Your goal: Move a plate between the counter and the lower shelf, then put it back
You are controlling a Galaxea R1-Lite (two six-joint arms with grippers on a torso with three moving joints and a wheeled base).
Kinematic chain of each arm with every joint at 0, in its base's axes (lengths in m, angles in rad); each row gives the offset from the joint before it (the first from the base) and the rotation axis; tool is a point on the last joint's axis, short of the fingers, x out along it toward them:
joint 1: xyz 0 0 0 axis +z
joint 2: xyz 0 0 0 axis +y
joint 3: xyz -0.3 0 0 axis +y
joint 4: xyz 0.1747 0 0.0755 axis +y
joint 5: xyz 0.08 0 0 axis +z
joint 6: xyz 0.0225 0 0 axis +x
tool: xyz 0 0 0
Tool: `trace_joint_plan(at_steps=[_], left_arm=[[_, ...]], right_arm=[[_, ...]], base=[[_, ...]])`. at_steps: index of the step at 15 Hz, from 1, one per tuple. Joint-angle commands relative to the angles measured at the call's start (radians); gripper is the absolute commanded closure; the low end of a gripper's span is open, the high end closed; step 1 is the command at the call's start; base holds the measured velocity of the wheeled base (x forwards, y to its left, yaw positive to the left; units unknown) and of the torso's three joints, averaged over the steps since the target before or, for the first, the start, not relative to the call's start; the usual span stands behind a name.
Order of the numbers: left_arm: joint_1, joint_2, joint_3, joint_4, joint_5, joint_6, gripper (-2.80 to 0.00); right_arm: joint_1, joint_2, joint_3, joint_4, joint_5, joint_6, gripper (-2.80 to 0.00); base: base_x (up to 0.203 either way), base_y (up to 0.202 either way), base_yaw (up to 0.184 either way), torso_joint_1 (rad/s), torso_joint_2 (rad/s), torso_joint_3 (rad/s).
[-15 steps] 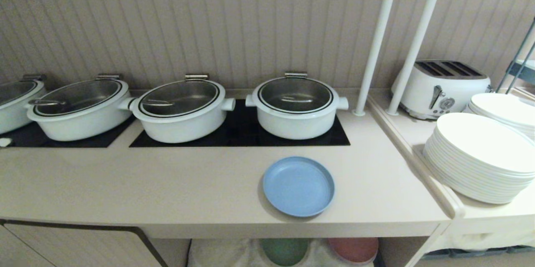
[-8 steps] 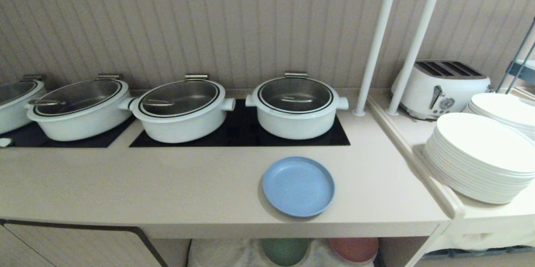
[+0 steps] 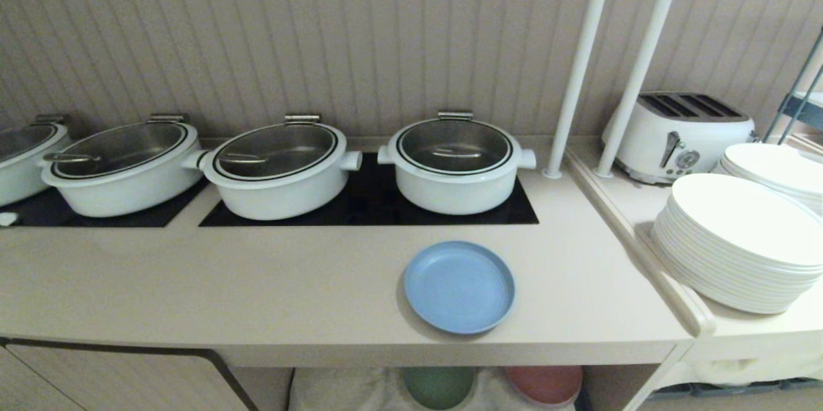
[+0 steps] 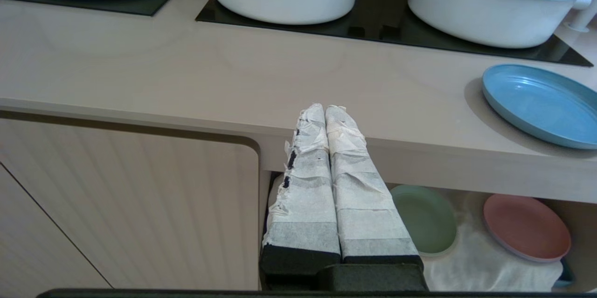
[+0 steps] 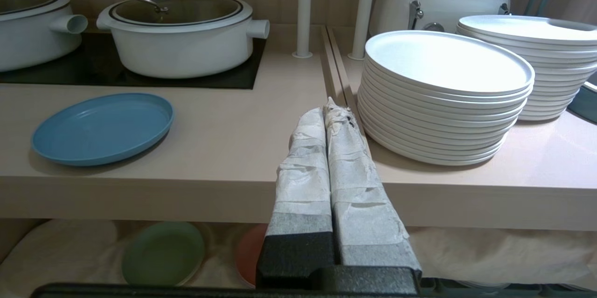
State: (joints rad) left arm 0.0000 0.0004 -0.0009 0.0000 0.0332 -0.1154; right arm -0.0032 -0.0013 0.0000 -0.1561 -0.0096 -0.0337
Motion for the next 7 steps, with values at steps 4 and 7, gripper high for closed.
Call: trace_joint_plan(at_steps=[4,7], left_arm=[[0.0,0.0,-0.001,0.0,0.001,-0.001,0.0],[0.0,0.0,-0.001,0.0,0.001,-0.001,0.0]], right_arm=[[0.0,0.001,0.0,0.0,-0.004,0.009,0.0],[0.0,0.001,0.0,0.0,-0.004,0.011,0.0]], base=[[0.0,0.0,0.0,0.0,0.0,0.0],[0.0,0.0,0.0,0.0,0.0,0.0]])
